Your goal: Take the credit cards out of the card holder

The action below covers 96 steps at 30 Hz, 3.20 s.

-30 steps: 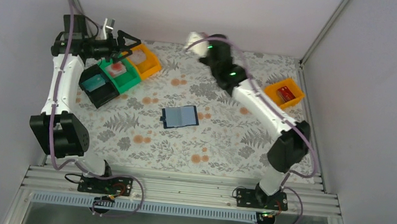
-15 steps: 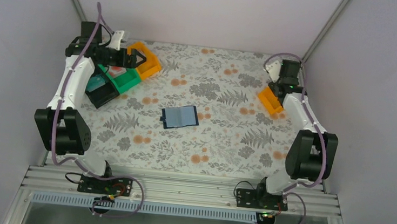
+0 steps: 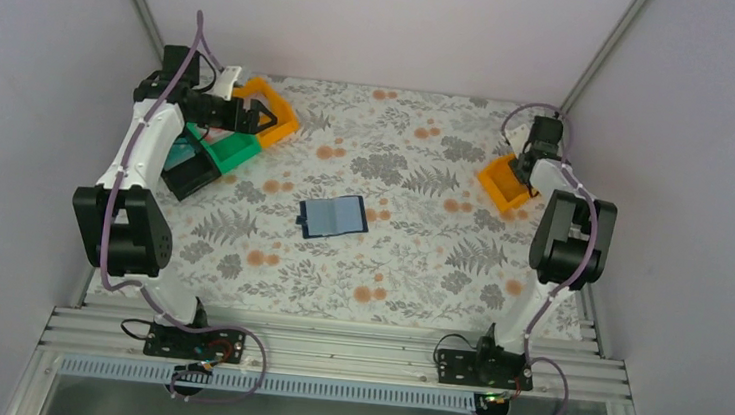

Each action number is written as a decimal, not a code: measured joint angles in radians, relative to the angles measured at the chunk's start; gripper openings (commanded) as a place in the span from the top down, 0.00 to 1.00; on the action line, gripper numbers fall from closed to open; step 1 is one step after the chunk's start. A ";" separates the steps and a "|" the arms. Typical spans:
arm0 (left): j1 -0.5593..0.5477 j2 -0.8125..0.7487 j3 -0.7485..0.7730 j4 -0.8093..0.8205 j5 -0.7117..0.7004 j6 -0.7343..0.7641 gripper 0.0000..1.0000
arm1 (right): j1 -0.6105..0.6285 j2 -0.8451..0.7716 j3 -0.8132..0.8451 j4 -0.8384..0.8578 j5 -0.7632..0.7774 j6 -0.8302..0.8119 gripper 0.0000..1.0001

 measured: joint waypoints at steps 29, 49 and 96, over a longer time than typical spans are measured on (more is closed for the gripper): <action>-0.006 0.048 0.044 -0.007 -0.017 0.003 0.00 | -0.021 0.082 -0.045 0.181 0.009 -0.285 0.95; -0.014 0.055 0.046 -0.021 -0.017 0.024 0.00 | -0.010 0.081 -0.051 0.193 -0.010 -0.285 0.01; -0.071 -0.051 -0.362 -0.146 -0.230 0.269 0.08 | 0.986 0.119 0.318 -0.352 -0.216 1.147 0.13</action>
